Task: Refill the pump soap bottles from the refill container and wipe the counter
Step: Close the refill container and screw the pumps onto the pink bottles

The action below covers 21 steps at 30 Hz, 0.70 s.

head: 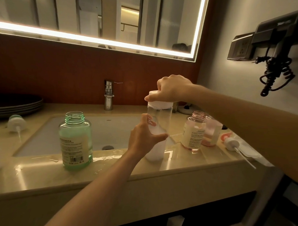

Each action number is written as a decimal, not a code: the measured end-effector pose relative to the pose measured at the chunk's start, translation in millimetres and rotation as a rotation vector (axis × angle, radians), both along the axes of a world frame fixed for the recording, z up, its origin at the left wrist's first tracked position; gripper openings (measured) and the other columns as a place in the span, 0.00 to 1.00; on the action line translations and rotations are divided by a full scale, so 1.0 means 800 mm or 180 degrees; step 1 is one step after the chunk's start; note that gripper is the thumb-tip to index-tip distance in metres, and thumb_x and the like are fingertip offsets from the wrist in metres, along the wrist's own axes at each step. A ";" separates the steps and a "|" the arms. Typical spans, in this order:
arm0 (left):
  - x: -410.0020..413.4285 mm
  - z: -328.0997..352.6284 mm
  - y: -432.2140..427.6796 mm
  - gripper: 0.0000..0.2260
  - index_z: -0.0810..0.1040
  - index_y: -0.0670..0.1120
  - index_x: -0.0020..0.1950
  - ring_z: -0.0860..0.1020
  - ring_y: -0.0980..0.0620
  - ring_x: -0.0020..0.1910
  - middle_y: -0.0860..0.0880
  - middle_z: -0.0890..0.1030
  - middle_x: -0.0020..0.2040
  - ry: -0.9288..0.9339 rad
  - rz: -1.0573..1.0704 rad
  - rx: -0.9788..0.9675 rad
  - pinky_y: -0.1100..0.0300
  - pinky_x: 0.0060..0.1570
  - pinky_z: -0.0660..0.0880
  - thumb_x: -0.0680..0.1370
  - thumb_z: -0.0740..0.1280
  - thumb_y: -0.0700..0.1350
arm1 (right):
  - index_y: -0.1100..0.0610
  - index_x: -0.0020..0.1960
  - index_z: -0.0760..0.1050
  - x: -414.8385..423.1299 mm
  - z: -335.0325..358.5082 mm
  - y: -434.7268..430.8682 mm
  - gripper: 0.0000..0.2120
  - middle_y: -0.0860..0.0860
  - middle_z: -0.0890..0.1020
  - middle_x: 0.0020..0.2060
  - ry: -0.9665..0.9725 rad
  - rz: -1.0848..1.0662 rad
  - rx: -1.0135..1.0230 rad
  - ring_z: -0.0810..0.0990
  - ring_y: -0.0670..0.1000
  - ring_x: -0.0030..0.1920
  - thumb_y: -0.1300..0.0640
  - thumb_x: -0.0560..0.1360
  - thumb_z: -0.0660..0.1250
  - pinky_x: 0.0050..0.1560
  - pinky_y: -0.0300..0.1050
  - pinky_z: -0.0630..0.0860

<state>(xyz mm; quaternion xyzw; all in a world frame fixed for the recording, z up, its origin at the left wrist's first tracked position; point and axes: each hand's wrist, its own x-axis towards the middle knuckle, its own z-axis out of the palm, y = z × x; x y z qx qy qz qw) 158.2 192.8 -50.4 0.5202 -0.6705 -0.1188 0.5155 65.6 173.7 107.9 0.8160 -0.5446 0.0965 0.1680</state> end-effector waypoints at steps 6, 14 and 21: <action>-0.003 -0.002 -0.002 0.29 0.66 0.46 0.59 0.72 0.56 0.48 0.49 0.77 0.55 0.0054 0.0076 -0.0015 0.65 0.44 0.68 0.65 0.76 0.54 | 0.54 0.53 0.71 0.008 -0.002 -0.002 0.29 0.50 0.75 0.41 0.0041 -0.0298 -0.0104 0.74 0.51 0.44 0.30 0.70 0.58 0.40 0.43 0.68; -0.005 -0.005 -0.004 0.30 0.66 0.46 0.59 0.73 0.55 0.48 0.50 0.77 0.53 0.0046 0.0104 -0.0057 0.62 0.45 0.70 0.65 0.76 0.54 | 0.55 0.47 0.73 -0.003 -0.013 0.003 0.34 0.49 0.75 0.37 0.0230 -0.0103 -0.0477 0.75 0.49 0.41 0.27 0.70 0.46 0.33 0.40 0.63; -0.016 0.007 -0.034 0.31 0.66 0.45 0.61 0.73 0.52 0.49 0.51 0.75 0.52 0.0113 -0.0059 0.0100 0.60 0.47 0.71 0.65 0.76 0.53 | 0.56 0.38 0.70 -0.095 -0.017 -0.011 0.30 0.50 0.75 0.31 -0.1306 0.0101 -0.0420 0.75 0.48 0.33 0.33 0.76 0.44 0.39 0.43 0.71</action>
